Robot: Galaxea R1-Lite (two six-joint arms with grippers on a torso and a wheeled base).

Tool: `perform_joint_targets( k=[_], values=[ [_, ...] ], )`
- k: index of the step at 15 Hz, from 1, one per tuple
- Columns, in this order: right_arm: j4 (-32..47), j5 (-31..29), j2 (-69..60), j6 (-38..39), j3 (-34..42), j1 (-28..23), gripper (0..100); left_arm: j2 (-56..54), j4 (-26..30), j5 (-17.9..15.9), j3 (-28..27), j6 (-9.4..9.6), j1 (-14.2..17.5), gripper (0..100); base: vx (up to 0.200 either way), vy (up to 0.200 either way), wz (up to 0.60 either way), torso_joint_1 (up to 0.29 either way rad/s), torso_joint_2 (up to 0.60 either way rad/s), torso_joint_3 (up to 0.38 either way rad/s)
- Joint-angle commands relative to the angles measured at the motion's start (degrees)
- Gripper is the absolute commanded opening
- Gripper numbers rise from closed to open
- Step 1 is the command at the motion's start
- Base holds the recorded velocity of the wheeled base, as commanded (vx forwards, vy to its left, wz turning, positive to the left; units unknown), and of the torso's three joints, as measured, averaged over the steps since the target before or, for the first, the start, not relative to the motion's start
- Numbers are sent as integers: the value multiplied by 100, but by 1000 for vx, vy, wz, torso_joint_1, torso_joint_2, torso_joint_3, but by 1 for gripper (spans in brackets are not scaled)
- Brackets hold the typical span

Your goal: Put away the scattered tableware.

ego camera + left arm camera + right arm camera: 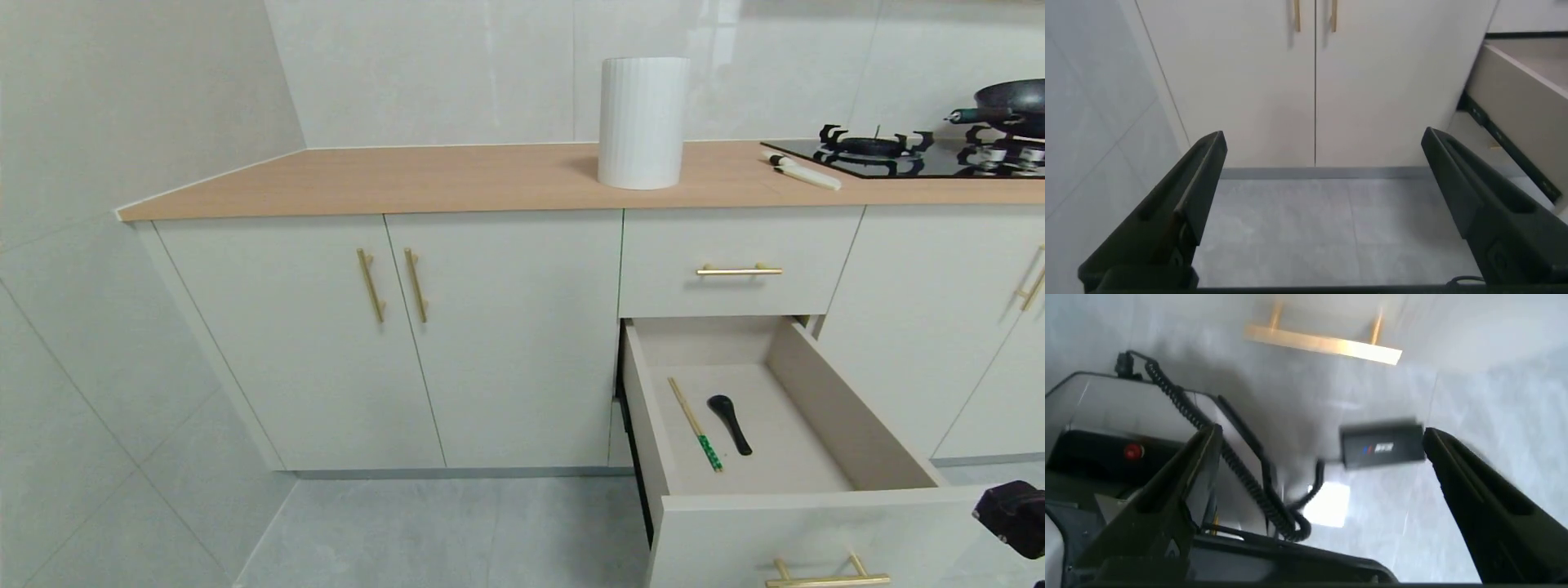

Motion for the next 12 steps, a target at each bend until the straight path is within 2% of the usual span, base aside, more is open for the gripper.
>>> perform_joint_targets(
  k=[1,5,9,12],
  values=[
    [-204,38,874,15,-62,2,100,2,2,0,0,-2,1,100,0,0,0,0,0,0],
    [-1962,12,2535,6,-88,-7,100,2,2,0,0,-2,1,100,0,0,0,0,0,0],
    [-2797,3,3106,6,-150,-104,100,2,2,0,0,-2,1,100,0,0,0,0,0,0],
    [-2894,3,3291,6,-229,-227,100,2,2,0,0,7,1,100,0,0,0,0,0,0]
  ],
)
